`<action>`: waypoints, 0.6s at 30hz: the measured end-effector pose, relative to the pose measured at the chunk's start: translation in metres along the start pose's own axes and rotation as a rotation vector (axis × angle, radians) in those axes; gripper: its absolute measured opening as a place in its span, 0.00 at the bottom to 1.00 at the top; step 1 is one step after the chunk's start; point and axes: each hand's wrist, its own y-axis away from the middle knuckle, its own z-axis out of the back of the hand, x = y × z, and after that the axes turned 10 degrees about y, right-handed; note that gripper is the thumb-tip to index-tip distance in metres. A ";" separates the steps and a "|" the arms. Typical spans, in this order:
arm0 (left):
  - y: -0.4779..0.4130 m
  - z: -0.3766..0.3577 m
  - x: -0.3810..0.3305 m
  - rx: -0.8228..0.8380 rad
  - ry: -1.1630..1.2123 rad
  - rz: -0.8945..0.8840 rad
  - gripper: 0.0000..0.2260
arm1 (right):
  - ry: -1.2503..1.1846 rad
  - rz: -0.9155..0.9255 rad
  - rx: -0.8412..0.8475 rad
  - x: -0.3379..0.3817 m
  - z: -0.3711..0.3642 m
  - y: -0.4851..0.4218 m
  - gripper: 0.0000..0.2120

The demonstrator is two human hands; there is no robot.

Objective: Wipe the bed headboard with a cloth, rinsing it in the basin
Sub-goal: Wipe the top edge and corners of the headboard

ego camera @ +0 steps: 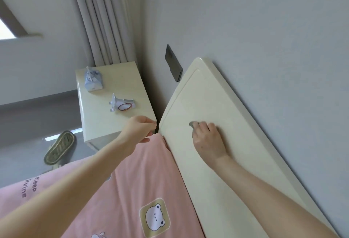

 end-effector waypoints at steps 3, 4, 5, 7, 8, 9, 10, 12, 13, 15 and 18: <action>-0.021 0.019 -0.005 -0.043 0.042 -0.014 0.06 | -0.010 -0.187 -0.053 -0.032 0.020 -0.079 0.20; -0.029 0.025 -0.007 -0.047 0.044 -0.021 0.06 | 0.002 -0.222 -0.052 -0.035 0.023 -0.094 0.20; -0.039 0.030 -0.010 -0.044 0.040 -0.027 0.06 | 0.018 -0.241 -0.045 -0.034 0.021 -0.104 0.20; -0.061 0.034 -0.019 -0.024 0.018 -0.040 0.07 | 0.057 -0.208 -0.034 -0.021 0.008 -0.104 0.22; -0.074 0.033 -0.026 -0.009 0.003 -0.057 0.07 | 0.077 -0.159 -0.016 -0.010 0.002 -0.097 0.23; -0.088 0.029 -0.035 0.014 -0.018 -0.074 0.06 | 0.087 -0.106 0.025 0.001 -0.003 -0.087 0.24; -0.101 0.024 -0.045 0.047 -0.046 -0.093 0.06 | 0.084 -0.047 0.088 0.012 -0.006 -0.075 0.25; -0.119 0.013 -0.063 0.118 -0.074 -0.120 0.06 | 0.039 0.018 0.177 0.026 -0.004 -0.053 0.26; -0.127 0.009 -0.071 0.147 -0.070 -0.136 0.06 | 0.005 -0.027 0.178 0.025 -0.002 -0.049 0.26; -0.145 0.007 -0.081 0.199 -0.073 -0.159 0.07 | -0.041 -0.194 -0.001 0.010 0.002 -0.061 0.21; -0.158 0.012 -0.087 0.197 -0.093 -0.192 0.08 | -0.050 -0.470 -0.313 -0.040 0.015 -0.106 0.14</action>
